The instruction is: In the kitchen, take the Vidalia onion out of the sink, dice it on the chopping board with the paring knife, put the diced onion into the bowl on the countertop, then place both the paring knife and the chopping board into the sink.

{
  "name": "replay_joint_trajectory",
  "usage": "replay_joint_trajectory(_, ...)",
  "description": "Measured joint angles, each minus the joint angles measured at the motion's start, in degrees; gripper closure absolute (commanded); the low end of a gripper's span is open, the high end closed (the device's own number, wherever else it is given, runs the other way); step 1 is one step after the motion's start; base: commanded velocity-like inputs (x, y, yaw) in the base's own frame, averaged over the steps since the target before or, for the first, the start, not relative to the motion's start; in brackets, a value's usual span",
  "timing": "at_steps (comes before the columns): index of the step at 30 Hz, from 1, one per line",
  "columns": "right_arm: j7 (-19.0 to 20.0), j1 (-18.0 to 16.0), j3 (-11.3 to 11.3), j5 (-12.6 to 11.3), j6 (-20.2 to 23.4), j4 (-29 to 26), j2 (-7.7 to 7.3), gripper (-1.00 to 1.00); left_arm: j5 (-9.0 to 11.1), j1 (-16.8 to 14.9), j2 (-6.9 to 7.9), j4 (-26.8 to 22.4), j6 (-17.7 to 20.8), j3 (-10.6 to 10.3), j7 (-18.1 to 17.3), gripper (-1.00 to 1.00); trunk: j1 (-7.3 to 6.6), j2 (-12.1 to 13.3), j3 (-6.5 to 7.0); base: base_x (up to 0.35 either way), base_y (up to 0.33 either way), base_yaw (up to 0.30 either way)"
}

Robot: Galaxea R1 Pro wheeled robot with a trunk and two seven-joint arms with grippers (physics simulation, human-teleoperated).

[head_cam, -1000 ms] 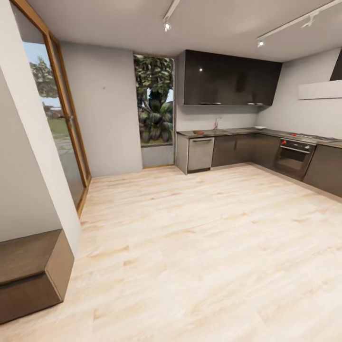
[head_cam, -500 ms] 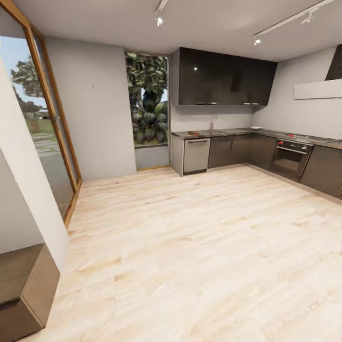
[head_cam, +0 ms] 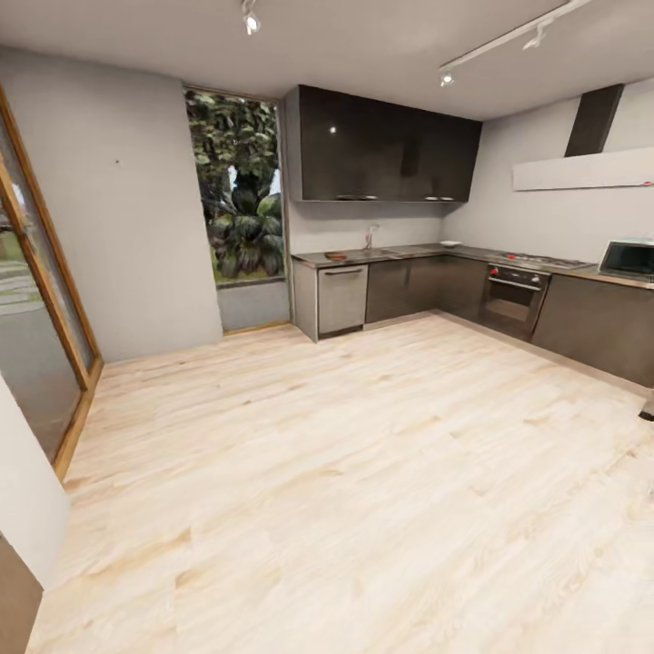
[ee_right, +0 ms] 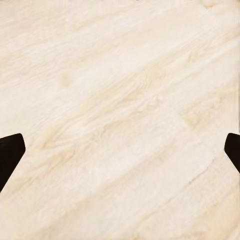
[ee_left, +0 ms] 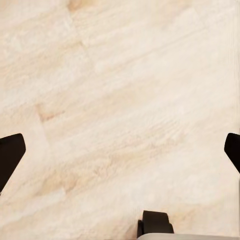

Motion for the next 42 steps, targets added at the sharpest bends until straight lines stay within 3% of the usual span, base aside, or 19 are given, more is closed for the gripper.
replay_joint_trajectory(42,0.0,0.0,0.1,0.0,0.0,0.0,0.0,-1.0,0.0,0.0,-0.17,0.3,0.0,-0.1,0.0,-1.0,0.0,0.0,0.0,0.324,0.0,-0.129)
